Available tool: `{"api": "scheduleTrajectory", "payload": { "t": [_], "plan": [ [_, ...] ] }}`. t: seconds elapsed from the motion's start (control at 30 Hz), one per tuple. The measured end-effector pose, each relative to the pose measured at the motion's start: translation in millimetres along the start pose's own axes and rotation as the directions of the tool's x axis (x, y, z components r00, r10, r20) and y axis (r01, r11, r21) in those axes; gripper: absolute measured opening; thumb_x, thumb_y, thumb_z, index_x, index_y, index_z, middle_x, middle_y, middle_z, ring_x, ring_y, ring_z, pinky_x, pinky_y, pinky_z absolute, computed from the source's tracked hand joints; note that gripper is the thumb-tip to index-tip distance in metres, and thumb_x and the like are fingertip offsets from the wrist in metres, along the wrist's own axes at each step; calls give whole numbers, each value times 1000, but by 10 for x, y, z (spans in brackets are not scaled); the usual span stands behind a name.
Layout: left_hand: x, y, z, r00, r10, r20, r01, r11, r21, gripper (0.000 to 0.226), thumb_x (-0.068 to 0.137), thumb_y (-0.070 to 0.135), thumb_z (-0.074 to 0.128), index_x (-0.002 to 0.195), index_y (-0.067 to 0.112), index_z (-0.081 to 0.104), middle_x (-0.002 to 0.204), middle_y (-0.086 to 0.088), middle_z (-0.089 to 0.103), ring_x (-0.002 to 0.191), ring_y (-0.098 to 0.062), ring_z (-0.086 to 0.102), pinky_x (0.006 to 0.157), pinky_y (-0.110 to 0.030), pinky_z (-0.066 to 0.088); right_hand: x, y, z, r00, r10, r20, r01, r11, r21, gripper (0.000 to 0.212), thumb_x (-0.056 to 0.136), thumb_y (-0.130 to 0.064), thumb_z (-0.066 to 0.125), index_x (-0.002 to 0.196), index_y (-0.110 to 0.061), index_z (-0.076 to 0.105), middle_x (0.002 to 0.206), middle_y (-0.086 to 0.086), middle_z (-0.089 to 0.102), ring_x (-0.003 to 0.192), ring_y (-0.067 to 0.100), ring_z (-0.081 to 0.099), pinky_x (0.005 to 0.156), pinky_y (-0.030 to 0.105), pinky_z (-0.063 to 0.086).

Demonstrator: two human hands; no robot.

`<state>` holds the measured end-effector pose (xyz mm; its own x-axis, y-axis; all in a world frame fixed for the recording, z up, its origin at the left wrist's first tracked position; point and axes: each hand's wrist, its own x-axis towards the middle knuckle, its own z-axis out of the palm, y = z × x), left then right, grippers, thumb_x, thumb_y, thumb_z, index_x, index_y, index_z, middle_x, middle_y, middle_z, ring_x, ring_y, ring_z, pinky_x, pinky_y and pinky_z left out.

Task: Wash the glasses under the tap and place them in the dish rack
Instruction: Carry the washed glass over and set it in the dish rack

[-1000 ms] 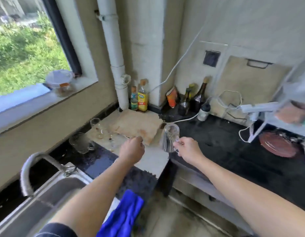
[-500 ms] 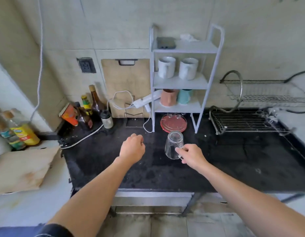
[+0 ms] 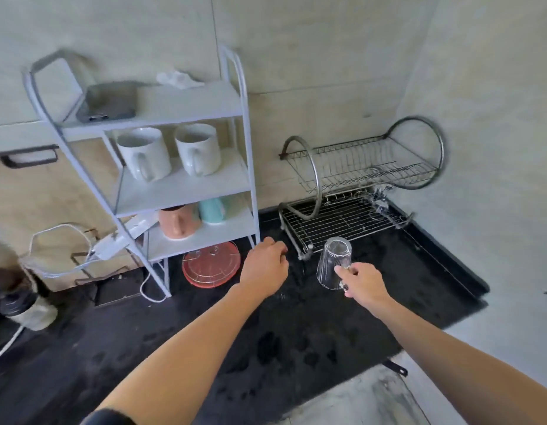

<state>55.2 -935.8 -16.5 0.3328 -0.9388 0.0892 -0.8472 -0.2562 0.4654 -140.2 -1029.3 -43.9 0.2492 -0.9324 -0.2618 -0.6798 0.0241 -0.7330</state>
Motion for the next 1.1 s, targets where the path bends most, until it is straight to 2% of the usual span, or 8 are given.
{"api": "scheduleTrajectory", "payload": {
  "t": [0.13, 0.3, 0.37, 0.57, 0.73, 0.9, 1.0, 1.1],
  "plan": [
    [548, 397, 81, 989, 139, -51, -138, 990, 18, 32, 93, 15, 45, 120, 10, 61, 115, -9, 56, 103, -27, 55, 90, -42, 46, 481, 137, -312, 997, 59, -53, -58, 998, 35, 40, 93, -34, 60, 62, -11, 51, 70, 10, 68, 66, 30, 70, 76, 44, 56],
    [1257, 800, 216, 919, 309, -244, -282, 949, 138, 27, 87, 9, 54, 111, 6, 66, 110, -12, 59, 100, -28, 57, 88, -44, 51, 1212, 288, -569, 996, 90, -14, -89, 994, 69, 35, 96, -31, 56, 85, 1, 65, 65, 4, 60, 70, 30, 70, 79, 45, 57],
    [1542, 939, 285, 896, 353, -269, -300, 929, 218, 25, 84, 9, 56, 107, 6, 67, 110, -13, 60, 103, -29, 57, 90, -44, 50, 1535, 344, -619, 997, 72, 8, -73, 995, 64, 33, 95, -33, 56, 87, -3, 65, 70, 3, 61, 71, 29, 69, 80, 47, 57],
    [2203, 1130, 555, 941, 237, -241, -99, 876, 473, 17, 84, 19, 60, 94, 10, 70, 109, -13, 65, 109, -32, 59, 101, -50, 44, 2550, 376, -716, 996, -58, 69, 61, 997, -40, 36, 97, -37, 51, 72, -12, 57, 75, 7, 64, 76, 28, 66, 77, 46, 54],
    [2310, 1206, 696, 960, 167, -225, -10, 821, 571, 21, 89, 28, 53, 88, 14, 69, 88, -5, 68, 83, -25, 65, 85, -44, 49, 3155, 287, -545, 995, -87, 57, 89, 996, -24, 35, 97, -37, 52, 102, -4, 62, 99, 8, 62, 94, 30, 61, 77, 33, 45],
    [2322, 1122, 737, 940, 221, -260, -22, 799, 601, 27, 90, 23, 50, 65, 17, 59, 59, 2, 56, 54, -19, 54, 66, -35, 45, 3573, 143, -365, 980, -197, 16, 197, 977, -85, 40, 97, -31, 50, 84, 5, 62, 92, 20, 61, 90, 35, 59, 70, 34, 38],
    [2343, 1101, 764, 916, 265, -302, -30, 795, 605, 29, 90, 21, 48, 62, 17, 55, 56, 3, 51, 51, -18, 47, 61, -34, 42, 3835, 227, -243, 977, -213, -3, 212, 974, -76, 61, 90, -50, 39, 77, 5, 63, 87, 24, 62, 80, 35, 60, 63, 30, 33],
    [2364, 1096, 780, 894, 282, -348, -15, 796, 606, 29, 88, 20, 50, 59, 17, 53, 54, 3, 48, 50, -17, 42, 59, -32, 38, 3976, 311, -173, 978, -210, 13, 211, 973, -99, 56, 89, -43, 40, 69, 5, 61, 84, 26, 61, 80, 38, 60, 62, 30, 32]
  ]
}}
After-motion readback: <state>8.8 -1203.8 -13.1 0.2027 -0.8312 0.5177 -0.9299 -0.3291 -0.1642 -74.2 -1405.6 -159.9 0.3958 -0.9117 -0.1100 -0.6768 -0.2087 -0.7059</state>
